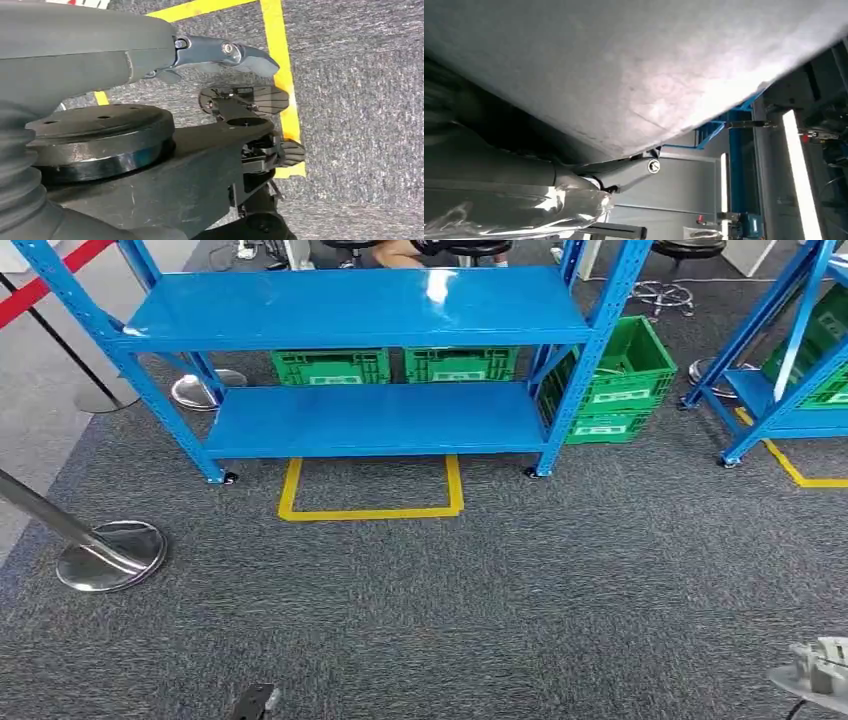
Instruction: Take the parts from the cabinet and place them on the table.
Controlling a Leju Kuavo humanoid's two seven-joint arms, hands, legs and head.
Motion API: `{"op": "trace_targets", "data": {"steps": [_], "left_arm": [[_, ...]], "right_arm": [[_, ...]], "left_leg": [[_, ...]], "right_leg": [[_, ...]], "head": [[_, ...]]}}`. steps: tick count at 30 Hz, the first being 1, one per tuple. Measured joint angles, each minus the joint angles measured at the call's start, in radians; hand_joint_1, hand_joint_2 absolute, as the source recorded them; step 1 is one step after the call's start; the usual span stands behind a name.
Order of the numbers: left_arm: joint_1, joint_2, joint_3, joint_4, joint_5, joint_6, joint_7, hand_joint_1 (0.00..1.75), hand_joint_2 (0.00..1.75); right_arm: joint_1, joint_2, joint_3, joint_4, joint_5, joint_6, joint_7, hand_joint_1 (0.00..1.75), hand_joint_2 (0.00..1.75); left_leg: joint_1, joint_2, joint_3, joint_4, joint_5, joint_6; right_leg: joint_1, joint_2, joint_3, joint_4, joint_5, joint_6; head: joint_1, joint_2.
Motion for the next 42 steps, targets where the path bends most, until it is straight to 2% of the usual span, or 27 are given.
{"op": "trace_targets", "data": {"steps": [2, 5, 10, 12, 14, 16, 18, 20, 22, 23, 24, 25, 27, 28, 30, 31, 32, 33, 34, 35, 36, 37, 38, 39, 40, 41, 42], "left_arm": [[0.0, 0.0, 0.0, 0.0, 0.001, 0.0, 0.0, 0.0, 1.75], [0.0, 0.0, 0.002, 0.0, 0.01, -0.002, -0.003, 0.0, 1.75], [-0.002, 0.001, 0.009, 0.0, 0.025, -0.006, -0.014, 0.0, 1.75], [-0.002, 0.002, 0.012, 0.0, 0.027, -0.007, -0.015, 0.0, 1.75], [-0.003, 0.0, 0.013, 0.0, 0.027, -0.006, -0.017, 0.0, 1.75], [-0.002, 0.0, 0.014, 0.0, 0.027, -0.005, -0.019, 0.0, 1.75], [-0.001, 0.0, 0.014, 0.0, 0.027, -0.003, -0.02, 0.0, 1.75], [-0.001, 0.0, 0.015, 0.0, 0.027, -0.002, -0.02, 0.0, 1.75], [-0.001, 0.0, 0.016, 0.0, 0.025, 0.0, -0.021, 0.0, 1.75], [-0.002, 0.004, 0.016, 0.0, 0.022, 0.0, -0.021, 0.0, 1.75], [-0.003, 0.008, 0.016, -0.001, 0.021, 0.003, -0.021, 0.0, 1.75], [-0.003, 0.006, 0.016, -0.001, 0.019, 0.003, -0.021, 0.0, 1.75], [-0.002, 0.01, 0.016, -0.001, 0.019, 0.003, -0.021, 0.0, 1.75], [-0.003, 0.014, 0.016, -0.002, 0.019, 0.004, -0.021, 0.0, 1.75], [-0.005, 0.024, 0.017, -0.003, 0.017, 0.005, -0.021, 0.0, 1.75], [-0.005, 0.027, 0.018, -0.003, 0.017, 0.005, -0.021, 0.0, 1.75], [-0.005, 0.023, 0.018, -0.003, 0.016, 0.005, -0.021, 0.0, 1.75], [0.0, 0.013, 0.018, -0.003, 0.016, 0.003, -0.022, 0.0, 1.75], [-0.007, 0.014, 0.019, -0.005, 0.017, 0.005, -0.024, 0.0, 1.75], [-0.012, 0.013, 0.02, -0.005, 0.016, 0.004, -0.023, 0.0, 1.75], [-0.015, 0.003, 0.02, -0.005, 0.016, 0.003, -0.023, 0.0, 1.75], [-0.012, -0.005, 0.02, -0.005, 0.016, 0.002, -0.023, 0.0, 1.75], [-0.007, -0.011, 0.021, -0.004, 0.016, 0.002, -0.022, 0.0, 1.75], [-0.005, -0.012, 0.021, -0.004, 0.015, 0.002, -0.021, 0.0, 1.75], [-0.006, -0.011, 0.021, -0.004, 0.015, 0.002, -0.021, 0.0, 1.75], [-0.008, -0.002, 0.022, -0.005, 0.015, 0.003, -0.021, 0.0, 1.75], [-0.016, 0.021, 0.024, -0.008, 0.015, 0.005, -0.019, 0.0, 1.75]], "right_arm": [[0.0, 0.003, -0.006, 0.002, -0.014, 0.033, 0.0, 1.75, 1.75], [0.0, 0.004, 0.007, 0.006, -0.033, 0.163, 0.003, 1.75, 1.75], [0.002, 0.003, 0.132, 0.013, -0.045, 0.338, 0.044, 1.75, 1.75], [0.003, 0.002, 0.191, 0.011, -0.028, 0.341, 0.045, 1.75, 1.75], [0.006, -0.004, 0.236, 0.005, -0.014, 0.336, 0.046, 1.75, 1.75], [0.006, -0.007, 0.264, 0.004, -0.01, 0.326, 0.05, 1.75, 1.75], [0.012, -0.007, 0.285, 0.004, -0.009, 0.319, 0.053, 1.75, 1.75], [0.017, -0.008, 0.304, 0.004, -0.008, 0.318, 0.052, 1.75, 1.75], [0.019, -0.01, 0.315, 0.003, -0.005, 0.319, 0.036, 1.75, 1.75], [0.018, -0.011, 0.321, 0.003, -0.005, 0.324, 0.023, 1.75, 1.75], [0.02, -0.014, 0.329, 0.0, -0.006, 0.33, 0.014, 1.75, 1.75], [0.021, -0.016, 0.334, -0.001, -0.007, 0.336, 0.007, 1.75, 1.75], [0.027, -0.015, 0.344, -0.001, -0.015, 0.352, -0.003, 1.75, 1.75], [0.028, -0.015, 0.347, -0.001, -0.018, 0.357, -0.006, 1.75, 1.75], [0.033, -0.015, 0.357, 0.0, -0.021, 0.36, -0.008, 1.75, 1.75], [0.035, -0.015, 0.36, -0.002, -0.021, 0.36, -0.01, 1.75, 1.75], [0.043, -0.017, 0.363, -0.009, -0.02, 0.361, -0.01, 1.75, 1.75], [0.043, -0.016, 0.369, -0.008, -0.019, 0.365, -0.011, 1.75, 1.75], [0.032, -0.025, 0.369, -0.012, -0.024, 0.364, -0.014, 1.75, 1.75], [0.027, -0.033, 0.366, -0.013, -0.024, 0.36, -0.016, 1.75, 1.75], [0.031, -0.035, 0.365, -0.013, -0.024, 0.359, -0.016, 1.75, 1.75], [0.041, -0.035, 0.368, -0.01, -0.023, 0.36, -0.01, 1.75, 1.75], [0.049, -0.035, 0.372, -0.008, -0.021, 0.361, -0.011, 1.75, 1.75], [0.049, -0.035, 0.373, -0.007, -0.022, 0.36, -0.011, 1.75, 1.75], [0.047, -0.035, 0.373, -0.007, -0.022, 0.36, -0.011, 1.75, 1.75], [0.044, -0.032, 0.373, -0.004, -0.024, 0.36, -0.011, 1.75, 1.75], [0.051, -0.016, 0.377, 0.011, -0.026, 0.36, -0.01, 1.75, 1.75]], "left_leg": [[0.0, 0.0, -0.001, 0.0, 0.0, 0.0], [0.0, 0.0, -0.003, 0.0, 0.001, -0.001], [0.001, 0.0, -0.005, 0.0, 0.003, -0.002], [-0.002, 0.0, -0.005, -0.006, 0.016, 0.019], [0.011, 0.002, 0.004, -0.036, 0.037, 0.023], [0.015, 0.002, 0.001, -0.036, 0.04, 0.023], [0.019, 0.002, -0.003, -0.035, 0.042, 0.017], [0.029, 0.002, -0.006, -0.033, 0.043, 0.002], [0.046, 0.002, -0.01, -0.016, 0.035, -0.02], [0.048, 0.002, -0.016, -0.002, 0.028, -0.036], [0.045, 0.0, -0.023, 0.011, 0.022, -0.047], [0.042, 0.0, -0.026, 0.01, 0.025, -0.048], [0.041, 0.0, -0.025, 0.009, 0.025, -0.049], [0.042, 0.0, -0.024, 0.008, 0.026, -0.049], [0.028, -0.001, -0.012, 0.005, 0.033, -0.049], [0.021, 0.0, 0.006, -0.012, 0.048, -0.046], [0.044, -0.002, 0.063, -0.095, 0.111, -0.007], [0.092, -0.015, 0.161, -0.234, 0.202, 0.091], [0.113, -0.026, 0.229, -0.343, 0.205, 0.091], [0.131, -0.009, 0.273, -0.413, 0.152, 0.03], [0.151, 0.0, 0.28, -0.416, 0.129, -0.088], [0.162, 0.008, 0.281, -0.399, 0.12, -0.128], [0.174, 0.018, 0.285, -0.374, 0.102, -0.138], [0.196, 0.026, 0.29, -0.344, 0.075, -0.161], [0.223, 0.031, 0.286, -0.295, 0.04, -0.194], [0.248, 0.033, 0.261, -0.214, -0.008, -0.235], [0.241, 0.032, 0.224, -0.14, -0.054, -0.256]], "right_leg": [[0.0, 0.0, -0.001, 0.001, 0.0, 0.0], [0.0, 0.001, -0.001, 0.001, 0.001, -0.001], [0.001, 0.001, -0.001, 0.0, 0.005, -0.001], [-0.004, 0.0, 0.002, -0.014, 0.021, 0.014], [-0.001, -0.001, -0.021, 0.023, -0.014, 0.018], [-0.005, 0.001, -0.072, 0.163, -0.105, 0.024], [-0.013, 0.001, -0.117, 0.291, -0.159, 0.035], [-0.025, 0.0, -0.078, 0.244, -0.128, 0.048], [-0.04, -0.003, 0.033, 0.066, -0.056, 0.069], [-0.04, 0.007, 0.059, 0.022, -0.084, 0.09], [-0.037, 0.02, 0.058, 0.024, -0.076, 0.066], [-0.042, 0.019, 0.052, 0.028, -0.073, 0.041], [-0.047, 0.018, 0.044, 0.028, -0.066, 0.038], [-0.062, 0.019, 0.038, 0.026, -0.061, 0.04], [-0.093, 0.019, 0.032, 0.008, -0.044, 0.066], [-0.107, 0.017, 0.049, -0.04, -0.017, 0.072], [-0.114, 0.019, 0.065, -0.083, -0.003, 0.055], [-0.097, 0.013, 0.062, -0.07, -0.017, 0.045], [-0.091, 0.014, 0.03, -0.011, -0.049, 0.044], [-0.085, 0.018, -0.016, 0.06, -0.075, 0.053], [-0.086, 0.018, -0.066, 0.147, -0.102, 0.071], [-0.097, 0.014, -0.097, 0.211, -0.115, 0.091], [-0.108, 0.009, -0.109, 0.229, -0.103, 0.11], [-0.123, 0.002, -0.101, 0.208, -0.072, 0.134], [-0.144, -0.014, -0.079, 0.164, -0.035, 0.162], [-0.139, -0.016, -0.086, 0.201, -0.08, 0.208], [-0.145, -0.036, -0.145, 0.316, -0.118, 0.237]], "head": [[0.0, 0.0], [0.0, 0.0], [0.0, 0.0], [-0.001, 0.0], [0.0, 0.0], [0.003, 0.0], [0.002, 0.0], [0.002, 0.0], [0.003, 0.0], [0.004, 0.0], [0.012, 0.0], [0.007, 0.0], [-0.001, 0.0], [-0.003, 0.0], [-0.003, 0.0], [-0.002, 0.0], [-0.022, 0.0], [-0.039, -0.002], [-0.044, -0.002], [-0.035, -0.001], [-0.031, 0.0], [-0.021, 0.0], [-0.021, 0.0], [-0.021, 0.0], [-0.02, 0.0], [-0.019, 0.0], [-0.003, 0.0]]}}
